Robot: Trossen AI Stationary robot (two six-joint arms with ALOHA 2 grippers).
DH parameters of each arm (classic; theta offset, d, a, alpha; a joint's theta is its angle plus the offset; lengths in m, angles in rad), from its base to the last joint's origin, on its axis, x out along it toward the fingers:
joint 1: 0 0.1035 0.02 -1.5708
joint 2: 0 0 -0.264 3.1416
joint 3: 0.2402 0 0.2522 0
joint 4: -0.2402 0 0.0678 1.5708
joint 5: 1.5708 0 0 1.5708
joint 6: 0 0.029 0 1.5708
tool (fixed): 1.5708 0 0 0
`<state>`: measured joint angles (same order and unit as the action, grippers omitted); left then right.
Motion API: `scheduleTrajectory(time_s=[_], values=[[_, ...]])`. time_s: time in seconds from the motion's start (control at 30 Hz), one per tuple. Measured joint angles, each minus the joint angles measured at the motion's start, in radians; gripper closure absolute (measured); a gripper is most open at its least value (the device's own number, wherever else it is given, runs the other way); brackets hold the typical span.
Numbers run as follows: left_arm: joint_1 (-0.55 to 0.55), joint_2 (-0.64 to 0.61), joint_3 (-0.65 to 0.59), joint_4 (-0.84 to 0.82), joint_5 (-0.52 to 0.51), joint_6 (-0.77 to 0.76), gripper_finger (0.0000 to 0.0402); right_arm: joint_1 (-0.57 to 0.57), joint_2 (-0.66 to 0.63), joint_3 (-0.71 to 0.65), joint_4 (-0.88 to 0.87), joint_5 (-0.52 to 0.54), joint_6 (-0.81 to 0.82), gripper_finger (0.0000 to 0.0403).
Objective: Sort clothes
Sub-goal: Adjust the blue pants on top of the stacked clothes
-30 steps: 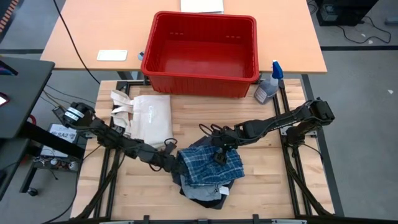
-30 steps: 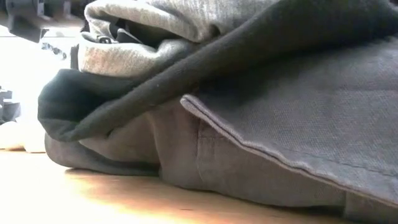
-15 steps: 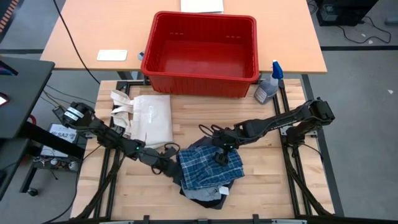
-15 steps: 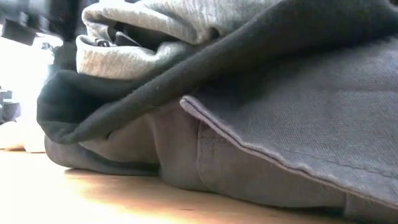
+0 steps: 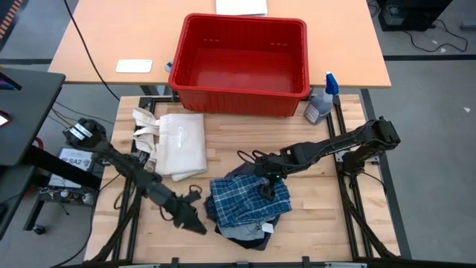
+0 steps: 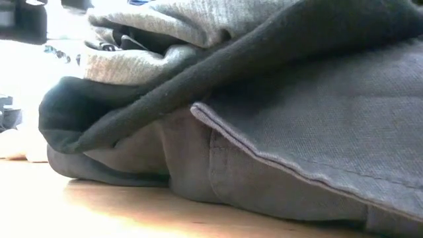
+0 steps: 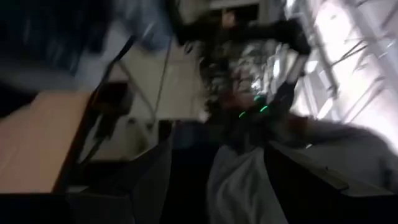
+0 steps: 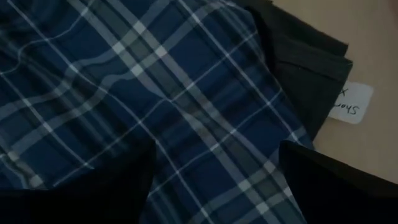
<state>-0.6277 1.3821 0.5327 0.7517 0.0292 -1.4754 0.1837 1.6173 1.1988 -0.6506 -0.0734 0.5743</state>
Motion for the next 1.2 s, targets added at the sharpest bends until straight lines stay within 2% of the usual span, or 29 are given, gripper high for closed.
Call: scheduleTrajectory(time_s=[0.13,0.27,0.43,0.6,0.73,0.83,0.93,1.07,1.2], values=[[0.1,-0.074,0.018,-0.053,-0.006,0.026,0.0141,0.0,0.0,0.0,0.015,0.005,-0.012,0.0056],[0.249,-0.11,0.079,-0.308,-0.005,0.166,0.0145,-0.003,0.0,0.0,0.031,0.005,-0.02,0.0056],[0.432,-0.098,0.167,-0.501,0.039,0.307,0.0153,-0.003,0.0,-0.001,0.032,0.005,-0.009,0.0056],[0.574,-0.029,0.199,-0.717,0.275,0.392,0.0147,-0.003,0.0,-0.001,0.045,0.017,-0.006,0.0056],[0.65,0.044,0.2,-0.692,0.492,0.446,0.0112,-0.003,0.0,-0.001,0.057,0.031,-0.007,0.0056],[0.706,0.076,0.2,-0.666,0.601,0.468,0.0079,-0.003,0.0,-0.001,0.059,0.031,-0.004,0.0056],[0.769,0.076,0.2,-0.668,0.63,0.507,0.0058,-0.004,0.0,-0.001,0.059,0.031,0.0,0.0056],[0.846,0.076,0.2,-0.695,0.66,0.588,0.0054,-0.003,0.0,-0.001,0.059,0.042,0.0,0.0056],[0.852,0.097,0.2,-0.76,0.709,0.633,0.0053,-0.004,0.0,-0.001,0.06,0.048,-0.001,0.0056]])
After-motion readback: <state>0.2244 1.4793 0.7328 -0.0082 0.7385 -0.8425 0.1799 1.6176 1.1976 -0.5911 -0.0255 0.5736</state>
